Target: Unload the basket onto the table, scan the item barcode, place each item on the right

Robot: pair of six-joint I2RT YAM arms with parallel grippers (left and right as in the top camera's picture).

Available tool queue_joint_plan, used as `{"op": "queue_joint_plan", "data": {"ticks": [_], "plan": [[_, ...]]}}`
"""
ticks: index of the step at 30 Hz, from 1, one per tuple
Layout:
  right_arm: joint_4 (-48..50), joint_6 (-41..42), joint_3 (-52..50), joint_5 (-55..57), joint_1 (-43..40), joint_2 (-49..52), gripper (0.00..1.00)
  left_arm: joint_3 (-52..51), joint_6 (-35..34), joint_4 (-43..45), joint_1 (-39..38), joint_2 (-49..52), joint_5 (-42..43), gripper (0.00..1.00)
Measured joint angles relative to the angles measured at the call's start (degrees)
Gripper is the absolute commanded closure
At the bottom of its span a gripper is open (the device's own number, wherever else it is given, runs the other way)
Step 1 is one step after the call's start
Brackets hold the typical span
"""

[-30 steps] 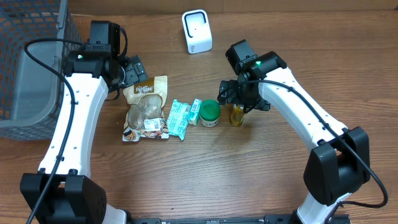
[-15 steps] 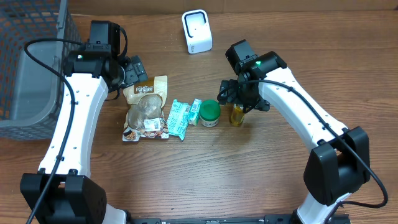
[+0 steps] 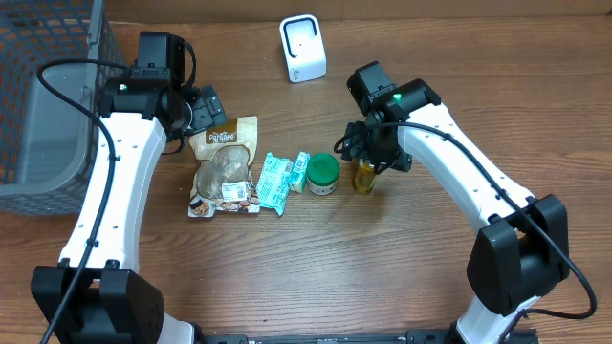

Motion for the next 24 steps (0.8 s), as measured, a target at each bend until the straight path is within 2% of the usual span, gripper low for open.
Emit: {"op": "queue_joint_plan", "data": {"ticks": [24], "plan": [[-1.1, 7.8, 0.0, 2.1, 0.0, 0.0, 0.28, 0.0, 0.0, 0.0, 0.0, 0.0, 0.0, 0.0]]}}
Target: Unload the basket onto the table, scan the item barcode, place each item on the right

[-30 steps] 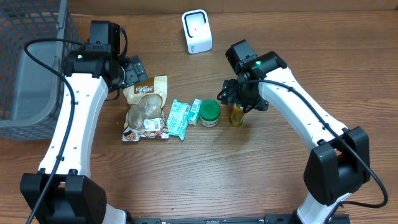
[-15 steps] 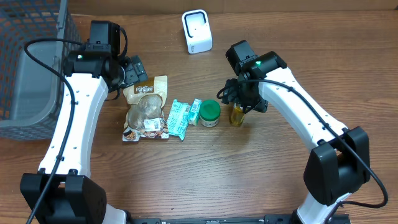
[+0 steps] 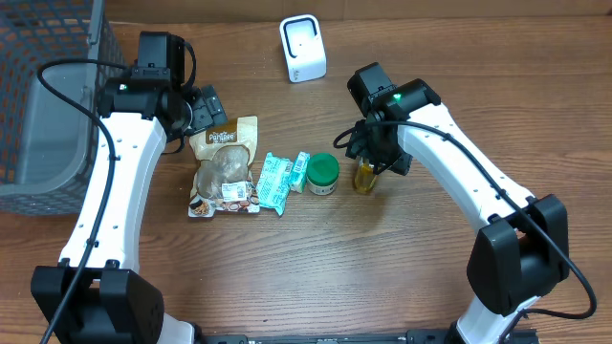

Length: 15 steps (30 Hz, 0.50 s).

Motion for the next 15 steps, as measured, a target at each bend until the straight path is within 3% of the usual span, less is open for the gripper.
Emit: {"op": "queue_joint_plan", "data": {"ticks": [15], "plan": [[-0.6, 1.8, 0.0, 0.1, 0.0, 0.0, 0.31, 0.0, 0.0, 0.0, 0.0, 0.0, 0.0, 0.0]]}}
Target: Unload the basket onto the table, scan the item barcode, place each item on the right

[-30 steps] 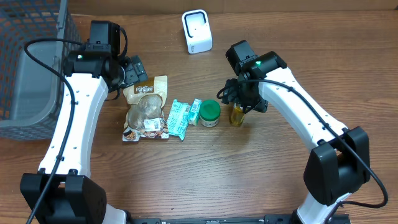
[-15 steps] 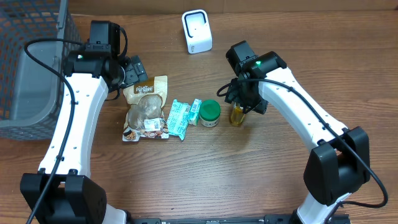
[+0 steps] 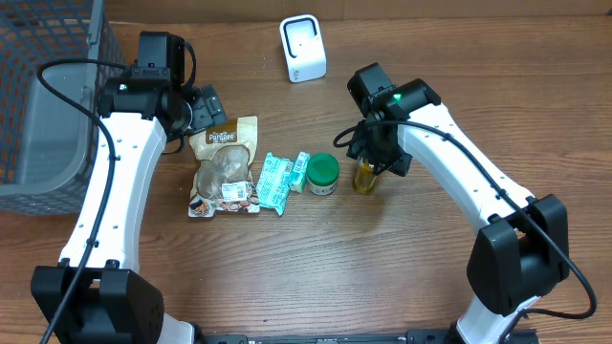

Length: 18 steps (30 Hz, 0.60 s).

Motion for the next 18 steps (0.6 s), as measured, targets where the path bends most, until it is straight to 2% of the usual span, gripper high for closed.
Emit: {"op": "queue_joint_plan", "data": {"ticks": [13, 18], "plan": [[-0.6, 0.2, 0.0, -0.1, 0.0, 0.0, 0.32, 0.0, 0.0, 0.0, 0.0, 0.0, 0.0, 0.01], [-0.8, 0.2, 0.0, -0.3, 0.0, 0.0, 0.39, 0.0, 0.0, 0.0, 0.0, 0.0, 0.0, 0.0]]}}
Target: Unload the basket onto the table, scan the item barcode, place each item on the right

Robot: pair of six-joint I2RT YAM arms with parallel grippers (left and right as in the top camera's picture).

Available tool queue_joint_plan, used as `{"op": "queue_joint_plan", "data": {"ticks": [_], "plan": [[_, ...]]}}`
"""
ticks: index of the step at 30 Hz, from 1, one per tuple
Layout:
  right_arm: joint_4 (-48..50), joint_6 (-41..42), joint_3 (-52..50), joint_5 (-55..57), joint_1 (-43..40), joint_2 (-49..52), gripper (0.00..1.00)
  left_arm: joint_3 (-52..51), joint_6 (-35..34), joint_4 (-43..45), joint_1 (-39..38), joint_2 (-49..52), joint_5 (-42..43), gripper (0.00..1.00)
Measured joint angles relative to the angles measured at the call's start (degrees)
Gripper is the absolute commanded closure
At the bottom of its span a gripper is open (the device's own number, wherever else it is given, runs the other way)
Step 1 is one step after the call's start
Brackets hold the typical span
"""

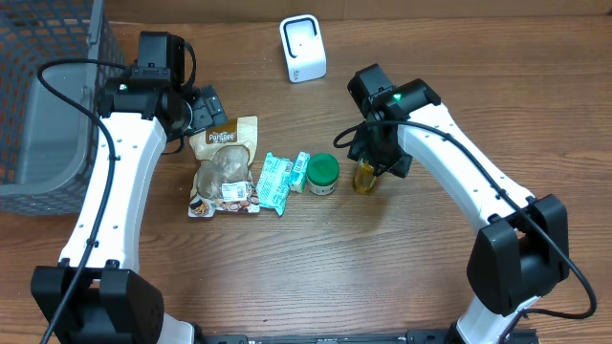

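A small amber bottle [364,179] stands upright on the wooden table, just right of a green-lidded jar [322,174]. My right gripper [371,156] hangs directly over the bottle's top. Its wrist hides the fingers, so I cannot tell whether they hold the bottle. The white barcode scanner [302,48] stands at the back middle. A teal packet [277,182] and a tan snack pouch [226,172] lie left of the jar. My left gripper [207,108] rests at the pouch's top edge, and its jaw state is unclear.
A grey mesh basket [53,96] fills the far left corner. The items lie in a row across the middle of the table [316,277].
At every earlier moment my right gripper stood over the amber bottle, with only a slight shift of the wrist between them. The bottle, jar, packet and pouch kept their places. The left arm stayed still by the pouch.
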Motion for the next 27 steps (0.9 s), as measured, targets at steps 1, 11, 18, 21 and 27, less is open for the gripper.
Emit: {"op": "queue_joint_plan", "data": {"ticks": [1, 11, 18, 21, 27], "plan": [[0.1, 0.2, 0.0, -0.2, 0.0, 0.0, 0.41, 0.0, 0.0, 0.0, 0.0, 0.0, 0.0, 0.01], [0.9, 0.2, 0.0, -0.5, 0.0, 0.0, 0.45, 0.0, 0.0, 0.0, 0.0, 0.0, 0.0, 0.01], [0.9, 0.2, 0.0, -0.5, 0.3, 0.0, 0.45, 0.0, 0.0, 0.0, 0.0, 0.0, 0.0, 0.0], [1.1, 0.2, 0.0, -0.5, 0.5, 0.0, 0.45, 0.0, 0.0, 0.0, 0.0, 0.0, 0.0, 0.0], [1.2, 0.2, 0.0, -0.5, 0.5, 0.0, 0.44, 0.0, 0.0, 0.0, 0.0, 0.0, 0.0, 0.0]]}}
